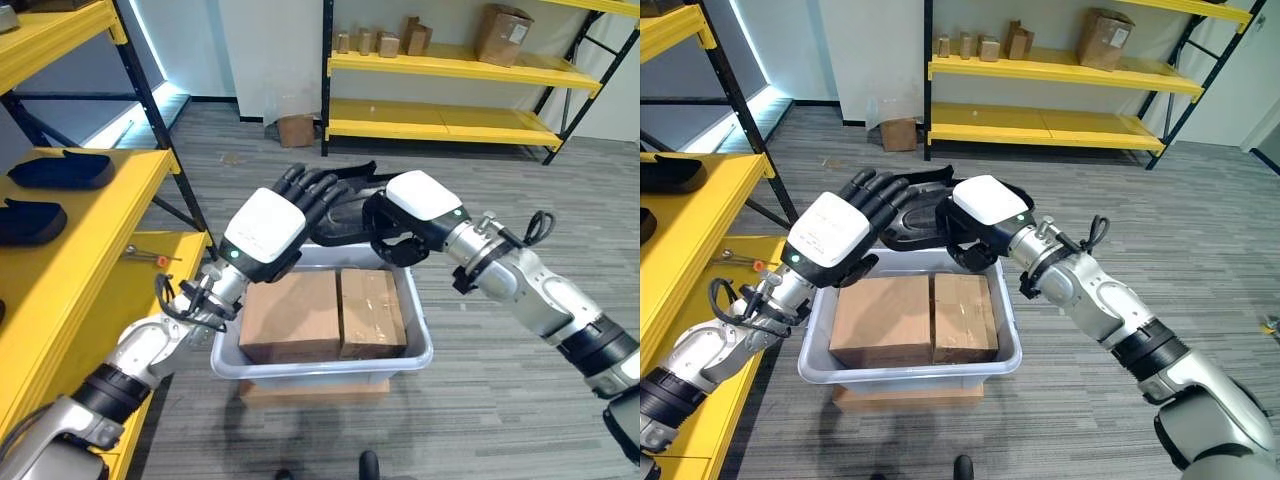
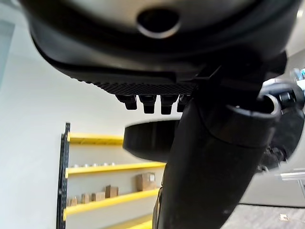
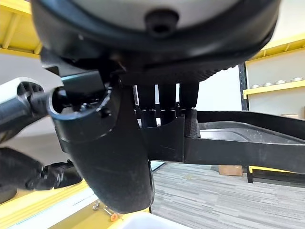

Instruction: Move parts from the plastic box to the shelf.

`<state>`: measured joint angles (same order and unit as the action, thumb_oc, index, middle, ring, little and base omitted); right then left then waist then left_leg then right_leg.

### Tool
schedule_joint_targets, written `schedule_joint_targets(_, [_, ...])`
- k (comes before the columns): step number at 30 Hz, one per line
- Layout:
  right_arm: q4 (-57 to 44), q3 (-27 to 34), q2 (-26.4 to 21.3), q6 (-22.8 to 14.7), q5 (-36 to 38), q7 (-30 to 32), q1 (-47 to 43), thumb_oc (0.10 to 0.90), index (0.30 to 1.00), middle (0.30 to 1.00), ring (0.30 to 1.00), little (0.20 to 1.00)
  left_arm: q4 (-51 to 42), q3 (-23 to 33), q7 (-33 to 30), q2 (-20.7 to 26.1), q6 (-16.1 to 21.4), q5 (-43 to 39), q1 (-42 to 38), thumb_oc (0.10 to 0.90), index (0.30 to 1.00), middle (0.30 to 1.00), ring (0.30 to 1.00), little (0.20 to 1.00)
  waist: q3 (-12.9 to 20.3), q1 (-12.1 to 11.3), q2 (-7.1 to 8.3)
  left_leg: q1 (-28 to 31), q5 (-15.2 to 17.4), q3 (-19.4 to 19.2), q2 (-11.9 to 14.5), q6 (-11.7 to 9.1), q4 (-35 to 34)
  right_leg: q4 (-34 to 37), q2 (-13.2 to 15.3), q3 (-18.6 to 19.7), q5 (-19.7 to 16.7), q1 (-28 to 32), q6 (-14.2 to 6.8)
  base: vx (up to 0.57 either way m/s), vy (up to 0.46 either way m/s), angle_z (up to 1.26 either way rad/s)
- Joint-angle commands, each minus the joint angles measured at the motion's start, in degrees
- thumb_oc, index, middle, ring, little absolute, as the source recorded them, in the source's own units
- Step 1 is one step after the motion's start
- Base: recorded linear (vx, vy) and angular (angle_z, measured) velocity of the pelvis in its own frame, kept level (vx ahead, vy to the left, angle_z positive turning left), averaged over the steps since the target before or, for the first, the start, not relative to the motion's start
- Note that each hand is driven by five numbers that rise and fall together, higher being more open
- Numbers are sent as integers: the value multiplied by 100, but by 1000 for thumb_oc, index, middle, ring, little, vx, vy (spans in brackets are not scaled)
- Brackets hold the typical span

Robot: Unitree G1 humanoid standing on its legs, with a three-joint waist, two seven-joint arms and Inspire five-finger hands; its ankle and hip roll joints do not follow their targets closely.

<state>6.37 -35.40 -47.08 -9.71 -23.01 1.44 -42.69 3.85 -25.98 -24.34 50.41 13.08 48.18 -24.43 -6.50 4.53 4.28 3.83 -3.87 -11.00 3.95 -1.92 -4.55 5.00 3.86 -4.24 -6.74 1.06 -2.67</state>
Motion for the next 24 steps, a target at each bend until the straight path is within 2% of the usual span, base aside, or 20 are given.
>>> schedule_joint_targets(1, [-179,177,87,-117,254,433,-1177,400,300,300,300,300,42,-11,-261,-17,-48,44,-529,900,1000,1000,1000,1000,602,-78,67,303,281,373,566,-331,-45,-73,676,213,54,135,-777,-32,-9,-3])
schedule_joint_targets(11, [-202,215,137,-109,331,463,-1164,400,300,300,300,300,396,-175,-270,-239,-137,1,-690,900,1000,1000,1000,1000,619,-49,67,319,329,359,563,-339,-45,-52,667,219,83,165,-785,12,1,-1])
schedule_joint_targets(24, [-271,161,287,-112,403,512,-1300,400,300,300,300,300,556,-588,-363,-525,-250,164,-1363,900,1000,1000,1000,1000,659,67,68,347,352,312,569,-333,-45,-53,655,290,76,128,-787,5,1,-3])
